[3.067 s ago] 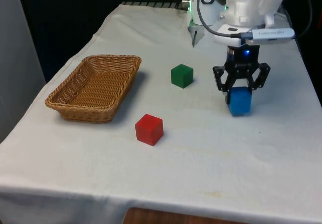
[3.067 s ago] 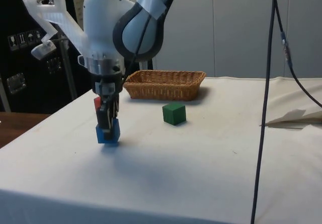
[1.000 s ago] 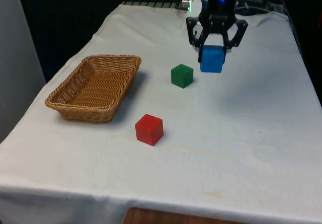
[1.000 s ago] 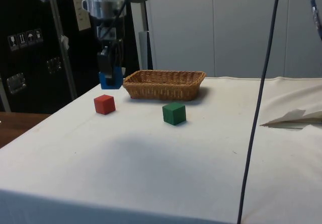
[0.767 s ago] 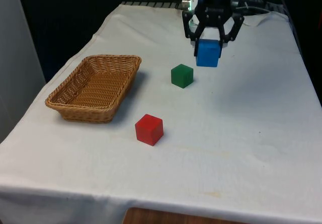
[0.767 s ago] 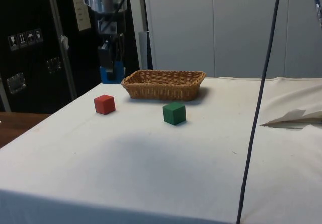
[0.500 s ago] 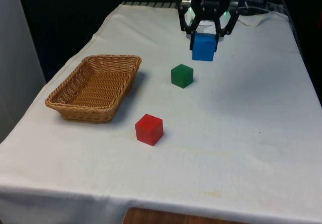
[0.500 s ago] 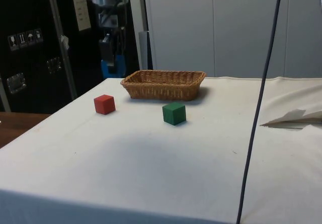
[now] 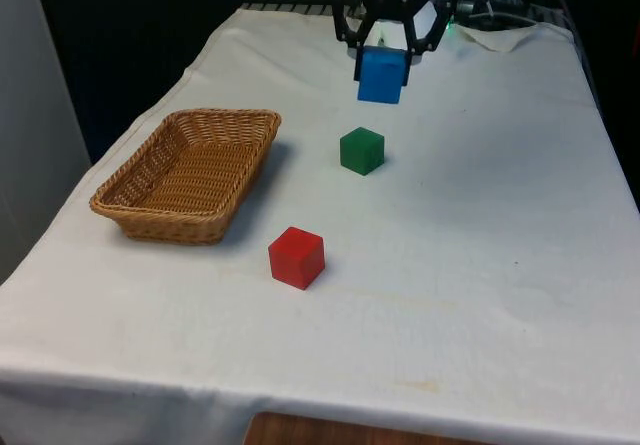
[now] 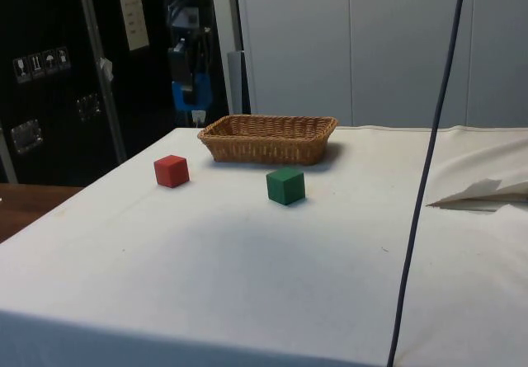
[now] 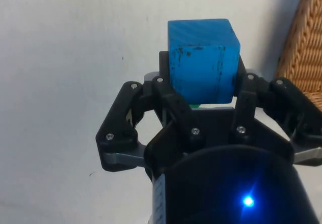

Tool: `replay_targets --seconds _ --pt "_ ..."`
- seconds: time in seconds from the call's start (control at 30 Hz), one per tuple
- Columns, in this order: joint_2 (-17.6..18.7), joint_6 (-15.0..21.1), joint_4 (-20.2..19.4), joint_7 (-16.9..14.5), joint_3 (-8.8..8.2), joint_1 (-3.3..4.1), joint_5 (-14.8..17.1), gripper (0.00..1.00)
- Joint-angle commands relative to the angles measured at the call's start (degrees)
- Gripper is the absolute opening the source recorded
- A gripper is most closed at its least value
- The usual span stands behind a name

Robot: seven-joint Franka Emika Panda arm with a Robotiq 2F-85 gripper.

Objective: Pick up the blue cube and place it into the basket.

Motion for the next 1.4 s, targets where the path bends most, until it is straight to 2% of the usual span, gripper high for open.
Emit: replay_targets --seconds 0.0,0.03,0.13,0.27,0.4,0.6,0.63,0.67,0.9,0.93,1.13,1.2,1.37 --pt "-0.5 -0.3 -0.2 -0.2 -0.17 -0.17 -0.2 0.00" --pt "0.0 0.0 0.0 0.0 0.00 0.00 0.0 0.00" --pt "-0.7 -0.4 -0.3 -0.4 -0.69 -0.23 -0.1 0.00" --pt "-0.5 -0.3 -0.1 -0.5 -1.38 -0.06 0.0 0.00" --pt "-1.0 -0.5 -0.4 -1.1 -2.52 -0.29 0.0 0.00" --pt "-1.3 -0.6 -0.3 -1.5 -3.72 -0.34 0.0 0.00" --pt "-0.8 -0.3 -0.1 -1.3 -3.67 -0.11 0.0 0.00" --pt "-1.3 -0.6 -0.3 -1.6 -3.95 -0.34 0.0 0.00" --pt "-1.1 -0.4 -0.1 -1.9 -5.39 -0.17 0.0 0.00" --pt "-1.6 -0.7 -0.3 -2.2 -5.56 -0.34 -0.1 0.00" --pt "-1.7 -0.7 -0.2 -2.8 -7.16 -0.40 -0.1 0.00" --pt "-1.4 -0.4 -0.1 -2.5 -7.05 -0.23 0.0 0.00" --pt "-1.8 -0.7 -0.2 -3.2 -8.37 -0.40 -0.1 0.00"
